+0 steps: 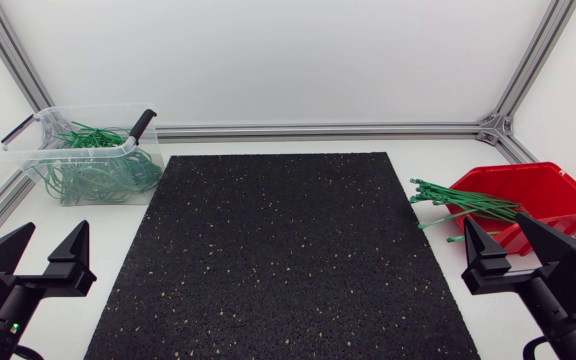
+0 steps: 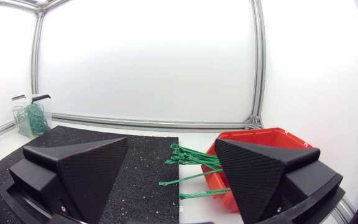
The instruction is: Take a green cable tie from the red box, thread the tail through the head to close it, then place it in the transparent bin on the left.
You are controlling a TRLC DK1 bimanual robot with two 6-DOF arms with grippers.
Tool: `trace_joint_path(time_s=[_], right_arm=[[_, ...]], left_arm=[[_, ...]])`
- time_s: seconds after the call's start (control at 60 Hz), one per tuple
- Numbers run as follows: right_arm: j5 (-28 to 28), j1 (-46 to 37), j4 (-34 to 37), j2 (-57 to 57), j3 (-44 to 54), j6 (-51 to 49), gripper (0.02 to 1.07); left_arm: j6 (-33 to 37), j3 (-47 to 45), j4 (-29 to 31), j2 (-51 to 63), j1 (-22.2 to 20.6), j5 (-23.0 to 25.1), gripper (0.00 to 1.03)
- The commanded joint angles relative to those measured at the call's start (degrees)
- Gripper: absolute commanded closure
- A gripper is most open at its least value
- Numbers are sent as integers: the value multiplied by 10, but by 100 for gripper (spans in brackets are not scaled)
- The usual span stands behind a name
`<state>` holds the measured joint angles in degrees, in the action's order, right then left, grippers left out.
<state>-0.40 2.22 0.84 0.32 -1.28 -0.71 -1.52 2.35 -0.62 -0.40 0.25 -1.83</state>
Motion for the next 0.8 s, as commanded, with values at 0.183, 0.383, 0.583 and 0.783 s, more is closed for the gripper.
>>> trace_joint_path(time_s=[0.183,0.383,0.583,0.783], right_arm=[[-4,6,-2,-6,13,-6,5],[-4,6,-2,-6,13,-7,5],[-4,6,-2,-7,13,-9,5],[-2,5,-6,-7,8,-13,5]], left_arm=[[-6,-23,6,-4,-3,-5,3],[-6,-23,6,-4,-3,-5,3],[-6,-23,6,-4,-3,-5,3],[-6,-23,6,-4,-3,-5,3]])
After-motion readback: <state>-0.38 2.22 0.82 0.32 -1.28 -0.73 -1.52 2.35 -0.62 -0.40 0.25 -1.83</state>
